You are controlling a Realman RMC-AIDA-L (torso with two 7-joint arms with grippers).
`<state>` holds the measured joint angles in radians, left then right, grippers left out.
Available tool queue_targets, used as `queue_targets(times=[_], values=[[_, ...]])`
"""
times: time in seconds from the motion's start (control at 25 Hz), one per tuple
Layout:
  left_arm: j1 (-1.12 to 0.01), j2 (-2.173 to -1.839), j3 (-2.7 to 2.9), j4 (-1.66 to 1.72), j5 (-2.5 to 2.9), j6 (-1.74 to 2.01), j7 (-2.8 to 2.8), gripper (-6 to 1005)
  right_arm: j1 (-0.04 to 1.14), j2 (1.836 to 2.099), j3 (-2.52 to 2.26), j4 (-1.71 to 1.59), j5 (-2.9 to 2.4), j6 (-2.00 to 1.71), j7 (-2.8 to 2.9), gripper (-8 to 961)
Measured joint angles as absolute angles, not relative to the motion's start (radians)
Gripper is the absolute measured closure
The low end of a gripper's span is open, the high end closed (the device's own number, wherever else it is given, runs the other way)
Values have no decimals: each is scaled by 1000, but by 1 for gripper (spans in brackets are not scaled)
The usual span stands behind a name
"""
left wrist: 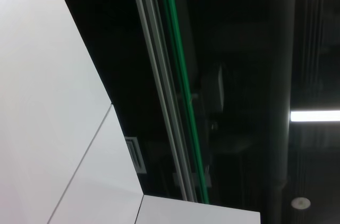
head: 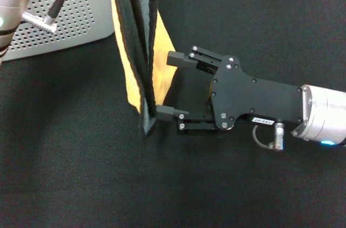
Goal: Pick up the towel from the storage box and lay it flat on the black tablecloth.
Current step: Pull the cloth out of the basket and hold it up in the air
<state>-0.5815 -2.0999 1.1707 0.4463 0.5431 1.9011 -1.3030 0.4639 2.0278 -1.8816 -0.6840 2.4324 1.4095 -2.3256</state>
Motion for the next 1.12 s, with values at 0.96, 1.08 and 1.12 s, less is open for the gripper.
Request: queue_targets(times=[0.96,1.08,1.12], values=[[-589,-2105,1339,438,387,1900,-1302,1001,475,2028,-2030,-678,2609,1182,-2446,120],[-588,-2105,1355,438,377,1900,-1302,1000,466,2028,-2037,-682,2618,1175,-2449,120],[-585,-2105,1355,438,376,1900,-1301,1000,454,2028,-2039,-684,2629,1175,-2449,121]])
